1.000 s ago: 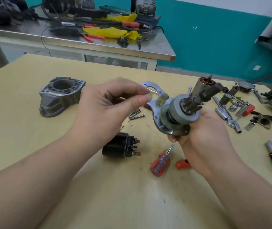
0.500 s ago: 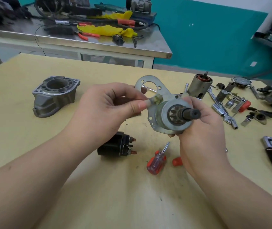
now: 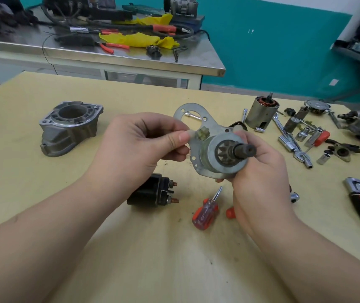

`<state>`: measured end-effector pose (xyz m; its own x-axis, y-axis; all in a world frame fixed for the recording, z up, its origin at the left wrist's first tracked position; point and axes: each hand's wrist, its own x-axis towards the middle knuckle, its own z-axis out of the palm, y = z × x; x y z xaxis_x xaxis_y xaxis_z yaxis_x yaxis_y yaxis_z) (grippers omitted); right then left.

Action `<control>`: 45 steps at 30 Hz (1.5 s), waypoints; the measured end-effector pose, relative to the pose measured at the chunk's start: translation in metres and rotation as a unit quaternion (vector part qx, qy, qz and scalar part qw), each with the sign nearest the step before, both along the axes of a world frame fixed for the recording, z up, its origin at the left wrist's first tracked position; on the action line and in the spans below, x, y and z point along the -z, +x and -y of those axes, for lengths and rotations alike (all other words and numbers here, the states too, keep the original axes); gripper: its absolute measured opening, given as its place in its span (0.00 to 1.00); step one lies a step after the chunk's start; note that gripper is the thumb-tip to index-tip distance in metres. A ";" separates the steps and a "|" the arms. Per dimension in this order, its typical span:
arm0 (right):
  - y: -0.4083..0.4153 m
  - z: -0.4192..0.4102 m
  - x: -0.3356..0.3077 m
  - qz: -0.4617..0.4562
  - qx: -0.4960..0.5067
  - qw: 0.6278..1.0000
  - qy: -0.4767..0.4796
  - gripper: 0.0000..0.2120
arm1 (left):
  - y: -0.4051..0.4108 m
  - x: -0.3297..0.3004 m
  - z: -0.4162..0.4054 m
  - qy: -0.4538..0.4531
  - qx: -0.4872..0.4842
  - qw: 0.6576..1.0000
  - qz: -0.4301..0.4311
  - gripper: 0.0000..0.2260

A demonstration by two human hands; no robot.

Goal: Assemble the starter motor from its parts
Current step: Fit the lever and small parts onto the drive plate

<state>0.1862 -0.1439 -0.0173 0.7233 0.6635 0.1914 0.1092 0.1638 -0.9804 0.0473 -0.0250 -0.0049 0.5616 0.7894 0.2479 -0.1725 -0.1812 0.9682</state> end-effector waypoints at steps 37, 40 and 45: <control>0.003 0.001 0.007 -0.135 -0.071 0.988 -0.004 0.21 | 0.000 0.003 0.000 0.225 -0.059 0.965 -0.123 0.04; 0.002 0.001 0.008 -0.115 -0.065 0.991 -0.003 0.20 | -0.001 0.003 -0.002 0.166 -0.044 0.978 -0.116 0.03; 0.001 0.001 0.011 -0.064 -0.039 0.997 -0.007 0.17 | -0.003 0.005 -0.005 0.043 0.013 0.997 -0.068 0.07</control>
<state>0.1870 -0.1448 -0.0281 0.6872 0.7207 0.0912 -0.0301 0.1537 -0.9877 0.0443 -0.0199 -0.0095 0.6150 0.7529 0.2345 -0.0467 -0.2621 0.9639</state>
